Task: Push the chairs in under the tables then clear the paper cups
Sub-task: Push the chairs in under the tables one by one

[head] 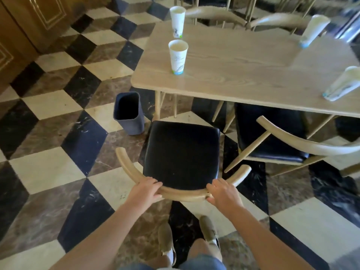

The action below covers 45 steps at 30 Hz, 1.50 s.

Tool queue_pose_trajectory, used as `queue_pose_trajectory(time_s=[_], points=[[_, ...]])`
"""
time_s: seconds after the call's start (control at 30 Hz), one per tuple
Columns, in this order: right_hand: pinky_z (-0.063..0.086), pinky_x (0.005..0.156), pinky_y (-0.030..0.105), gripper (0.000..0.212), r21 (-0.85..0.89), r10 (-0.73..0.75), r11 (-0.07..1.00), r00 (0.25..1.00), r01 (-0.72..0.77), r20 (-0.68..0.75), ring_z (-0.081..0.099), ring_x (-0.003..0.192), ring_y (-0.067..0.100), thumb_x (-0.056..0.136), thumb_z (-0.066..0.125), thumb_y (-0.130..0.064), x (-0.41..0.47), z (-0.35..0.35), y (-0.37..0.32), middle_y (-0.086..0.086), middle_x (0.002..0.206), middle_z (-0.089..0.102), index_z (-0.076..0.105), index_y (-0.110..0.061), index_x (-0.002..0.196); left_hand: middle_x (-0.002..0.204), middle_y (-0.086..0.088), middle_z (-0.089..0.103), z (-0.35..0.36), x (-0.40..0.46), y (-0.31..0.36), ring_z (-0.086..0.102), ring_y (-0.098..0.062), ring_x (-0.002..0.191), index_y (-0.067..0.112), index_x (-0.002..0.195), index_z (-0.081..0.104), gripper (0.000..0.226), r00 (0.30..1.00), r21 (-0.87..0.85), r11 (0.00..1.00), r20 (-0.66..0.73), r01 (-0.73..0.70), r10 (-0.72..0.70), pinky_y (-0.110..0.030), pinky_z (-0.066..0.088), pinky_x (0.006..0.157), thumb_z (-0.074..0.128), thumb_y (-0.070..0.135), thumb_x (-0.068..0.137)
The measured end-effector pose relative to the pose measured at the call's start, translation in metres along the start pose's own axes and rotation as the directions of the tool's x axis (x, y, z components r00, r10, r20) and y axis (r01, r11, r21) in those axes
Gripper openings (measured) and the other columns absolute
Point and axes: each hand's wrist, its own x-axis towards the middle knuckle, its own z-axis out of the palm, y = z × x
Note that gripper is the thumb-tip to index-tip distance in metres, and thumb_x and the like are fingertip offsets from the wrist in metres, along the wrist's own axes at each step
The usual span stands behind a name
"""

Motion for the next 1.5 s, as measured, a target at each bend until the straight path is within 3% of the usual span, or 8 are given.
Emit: queue_pose_trajectory(time_s=[0.33,0.57,0.7,0.83,1.03,1.23,1.37,1.5], points=[[0.048,0.08,0.036,0.03,0.016,0.03,0.999,0.998,-0.029,-0.048,0.052,0.097,0.024,0.087,0.062,-0.031,0.003,0.004,-0.001,0.007,0.104,0.059,0.057,-0.013,0.11,0.133,-0.001,0.053,-0.01,0.016,-0.011,0.043,-0.015,0.123,0.016,0.135,0.042,0.044,0.984,0.112,0.981,0.098,-0.158,0.147,-0.031,0.039,0.103,0.049,0.033,0.095],[0.053,0.042,0.029,0.04,0.04,0.068,0.997,0.99,-0.064,-0.127,0.059,0.055,0.023,0.042,0.094,-0.021,0.029,-0.015,0.011,0.006,0.062,0.06,0.065,-0.009,0.067,0.133,0.0,0.054,-0.022,0.052,-0.017,0.043,-0.015,0.124,0.016,0.131,0.047,0.044,0.988,0.062,0.987,0.042,-0.149,0.147,-0.029,0.039,0.103,0.054,0.034,0.092],[0.052,0.042,0.027,0.042,0.031,0.074,0.997,0.992,-0.071,-0.101,0.057,0.054,0.02,0.043,0.095,-0.029,0.048,-0.02,0.028,0.003,0.061,0.059,0.065,-0.012,0.068,0.134,0.002,0.055,-0.033,0.08,-0.019,0.045,-0.014,0.125,0.018,0.131,0.047,0.044,0.984,0.14,0.974,0.041,-0.179,0.175,-0.03,0.044,0.099,0.052,0.038,0.092],[0.052,0.041,0.03,0.042,0.066,0.102,0.993,0.987,-0.094,-0.121,0.057,0.053,0.022,0.043,0.095,-0.024,0.072,-0.03,0.051,0.005,0.061,0.059,0.065,-0.01,0.069,0.137,0.004,0.052,-0.046,0.113,-0.013,0.041,-0.013,0.129,0.021,0.133,0.046,0.044,0.987,0.177,0.971,0.042,-0.16,0.155,-0.031,0.043,0.101,0.05,0.04,0.093],[0.054,0.045,0.031,0.039,0.104,0.107,0.99,0.988,-0.095,-0.115,0.057,0.054,0.023,0.046,0.094,-0.021,0.111,-0.047,0.084,0.006,0.061,0.059,0.065,-0.01,0.069,0.131,-0.005,0.058,-0.064,0.161,-0.007,0.046,-0.02,0.127,0.013,0.127,0.053,0.044,0.993,0.12,0.986,-0.004,-0.118,0.12,-0.038,0.046,0.099,0.062,0.031,0.088],[0.058,0.059,0.038,0.035,0.084,0.073,0.994,0.994,-0.066,-0.078,0.058,0.06,0.026,0.054,0.091,-0.013,0.138,-0.053,0.115,0.009,0.068,0.061,0.065,-0.007,0.077,0.096,-0.011,0.075,-0.077,0.19,0.003,0.068,-0.028,0.096,0.005,0.098,0.071,0.043,0.99,0.117,0.987,-0.08,-0.11,0.12,-0.043,0.061,0.068,0.086,0.02,0.061],[0.054,0.076,0.043,0.024,0.12,0.079,0.99,0.994,-0.07,-0.076,0.057,0.075,0.031,0.072,0.079,-0.008,0.158,-0.057,0.133,0.013,0.082,0.061,0.063,-0.004,0.089,0.105,-0.011,0.072,-0.083,0.214,0.007,0.064,-0.028,0.105,0.007,0.106,0.068,0.042,0.992,0.11,0.99,-0.085,-0.085,0.095,-0.046,0.059,0.076,0.082,0.021,0.069],[0.044,0.091,0.039,0.022,0.102,0.085,0.992,0.994,-0.078,-0.067,0.051,0.094,0.029,0.089,0.061,-0.015,0.179,-0.056,0.147,0.011,0.102,0.056,0.055,-0.008,0.108,0.119,-0.008,0.066,-0.091,0.237,0.008,0.056,-0.025,0.117,0.01,0.117,0.061,0.043,0.993,0.145,0.987,-0.08,-0.075,0.087,-0.044,0.053,0.089,0.072,0.027,0.08]])
